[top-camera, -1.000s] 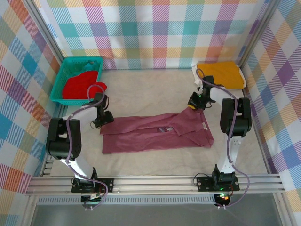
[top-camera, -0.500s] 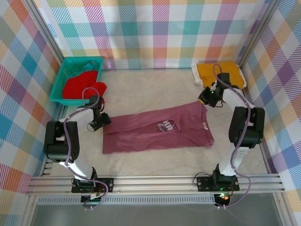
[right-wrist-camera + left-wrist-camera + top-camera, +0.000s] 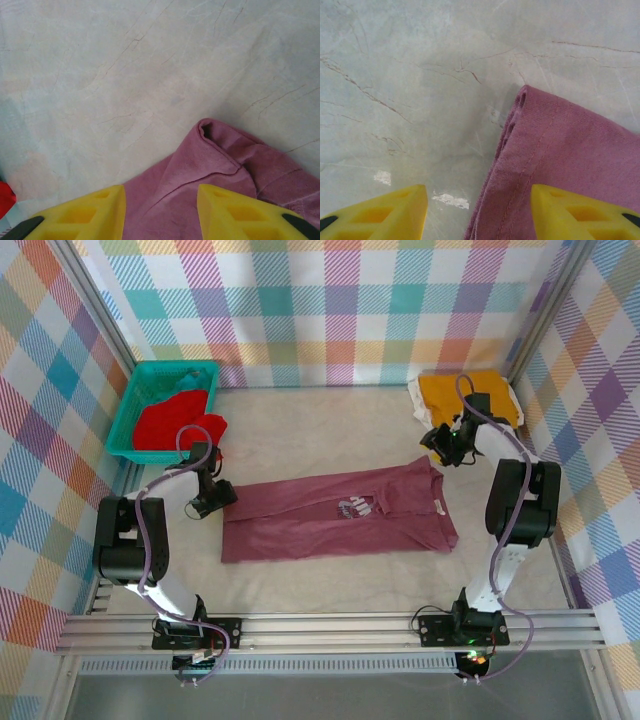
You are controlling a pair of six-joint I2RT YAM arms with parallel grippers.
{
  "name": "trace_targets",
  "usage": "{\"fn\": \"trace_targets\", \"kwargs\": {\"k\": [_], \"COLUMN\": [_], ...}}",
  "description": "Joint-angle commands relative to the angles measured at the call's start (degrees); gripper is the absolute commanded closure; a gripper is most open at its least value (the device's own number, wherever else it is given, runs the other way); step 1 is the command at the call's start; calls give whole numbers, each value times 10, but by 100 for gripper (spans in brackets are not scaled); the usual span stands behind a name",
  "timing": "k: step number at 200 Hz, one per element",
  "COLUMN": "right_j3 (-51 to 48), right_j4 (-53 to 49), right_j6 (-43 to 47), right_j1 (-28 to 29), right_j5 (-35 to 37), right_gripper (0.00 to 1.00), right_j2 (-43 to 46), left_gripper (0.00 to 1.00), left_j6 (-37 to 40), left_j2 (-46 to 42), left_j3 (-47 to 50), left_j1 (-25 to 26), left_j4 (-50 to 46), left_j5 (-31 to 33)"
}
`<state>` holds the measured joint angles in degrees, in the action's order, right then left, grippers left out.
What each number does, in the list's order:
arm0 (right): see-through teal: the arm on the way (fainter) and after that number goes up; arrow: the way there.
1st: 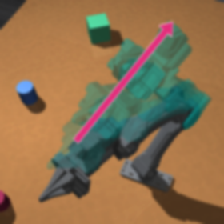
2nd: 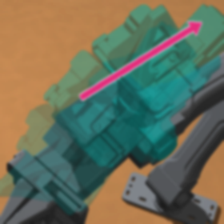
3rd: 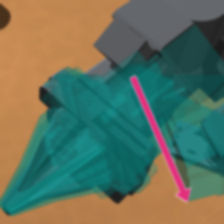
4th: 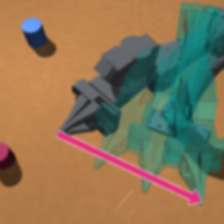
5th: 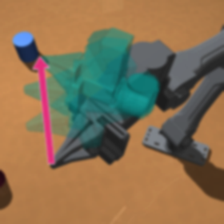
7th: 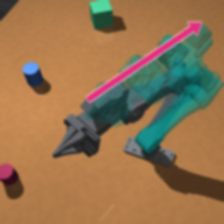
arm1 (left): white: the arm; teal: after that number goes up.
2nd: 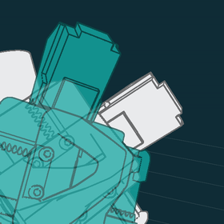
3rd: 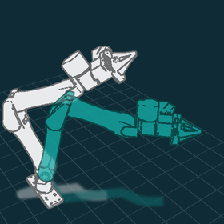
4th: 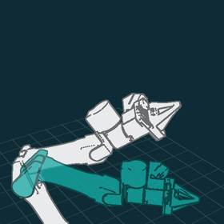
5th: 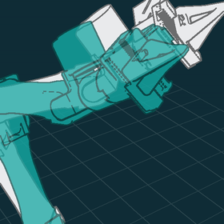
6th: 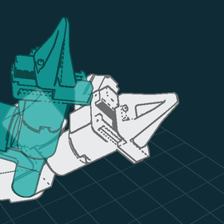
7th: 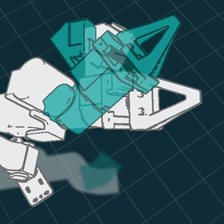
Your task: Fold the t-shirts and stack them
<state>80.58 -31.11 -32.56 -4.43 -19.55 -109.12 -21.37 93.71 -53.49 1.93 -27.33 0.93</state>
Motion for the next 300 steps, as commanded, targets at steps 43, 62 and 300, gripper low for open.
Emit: {"fn": "trace_targets", "kwargs": {"k": [43,62,300], "right_j3": [-111,-135,473], "right_j4": [-20,-5,-153], "right_j6": [20,18,125], "right_j1": [68,73,220], "right_j5": [53,53,51], "right_gripper": [66,73,71], "right_j2": [113,98,-308], "left_gripper": [47,50,57], "left_j6": [23,22,-275], "left_j2": [-20,21,-453], "left_j3": [-80,-103,246], "left_j1": [46,55,240], "left_j4": [-35,-18,-200], "left_j5": [5,-9,24]}}
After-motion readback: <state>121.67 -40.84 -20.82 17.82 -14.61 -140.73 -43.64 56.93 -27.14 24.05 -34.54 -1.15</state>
